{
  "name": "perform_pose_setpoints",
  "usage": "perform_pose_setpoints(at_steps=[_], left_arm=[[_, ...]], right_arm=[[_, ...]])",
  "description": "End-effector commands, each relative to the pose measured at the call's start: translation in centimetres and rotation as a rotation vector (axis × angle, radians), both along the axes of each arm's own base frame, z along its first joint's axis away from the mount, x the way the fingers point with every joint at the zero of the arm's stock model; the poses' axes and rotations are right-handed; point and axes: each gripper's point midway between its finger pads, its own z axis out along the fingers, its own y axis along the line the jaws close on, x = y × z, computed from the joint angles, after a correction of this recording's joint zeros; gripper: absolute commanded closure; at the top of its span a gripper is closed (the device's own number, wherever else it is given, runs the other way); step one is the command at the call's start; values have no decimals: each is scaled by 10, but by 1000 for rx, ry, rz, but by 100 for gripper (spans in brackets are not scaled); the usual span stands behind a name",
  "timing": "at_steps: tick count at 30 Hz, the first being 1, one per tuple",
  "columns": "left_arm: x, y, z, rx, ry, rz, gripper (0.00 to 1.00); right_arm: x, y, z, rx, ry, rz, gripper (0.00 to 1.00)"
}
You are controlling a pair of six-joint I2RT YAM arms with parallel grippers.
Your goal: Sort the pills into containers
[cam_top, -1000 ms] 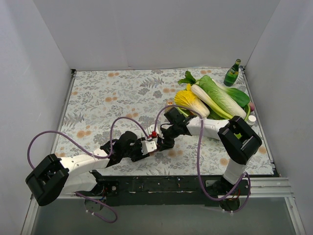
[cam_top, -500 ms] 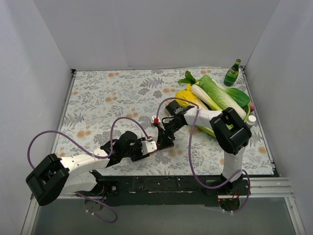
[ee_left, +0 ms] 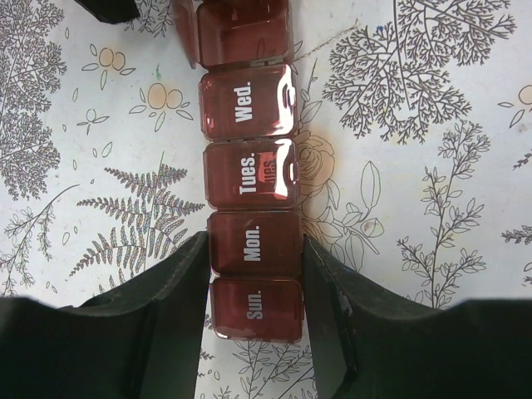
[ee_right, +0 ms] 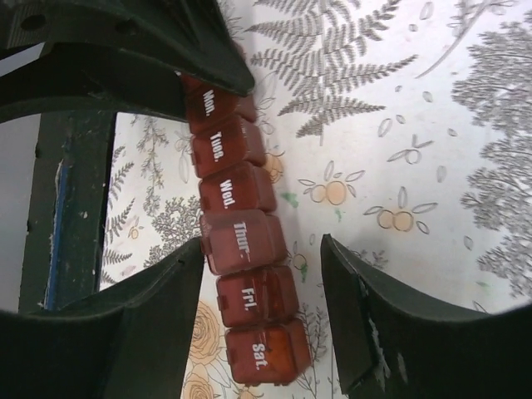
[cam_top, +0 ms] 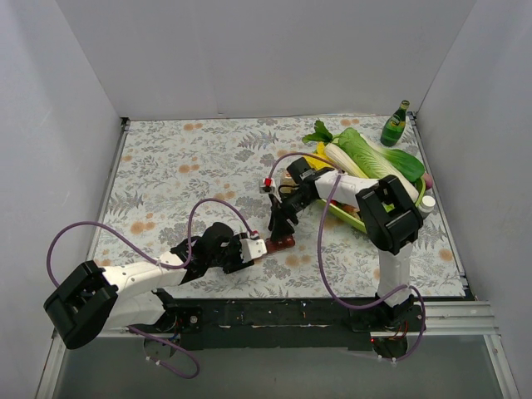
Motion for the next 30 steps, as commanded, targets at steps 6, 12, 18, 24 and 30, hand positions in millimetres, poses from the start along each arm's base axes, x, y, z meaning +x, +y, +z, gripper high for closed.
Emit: perform_pose_setpoints(at_steps=[6,12,18,24,30], left_arm=[[-12,9,-14,61,62,-18,100],[-11,8,-13,58,66,-7,100],[-4,7,-9,58,58,30,98],[9,3,8,8,17,103,70],[16,-2,32,-68,-14,146,37]], right_arm=[[50,0,14,-34,-218,-194,45],[43,6,3,-64,-226,-200,50],[49,8,8,-88,-263,-235,52],[63,-2,71,-3,-371,-174,37],[84,-17,104,-6,-476,-187,30]])
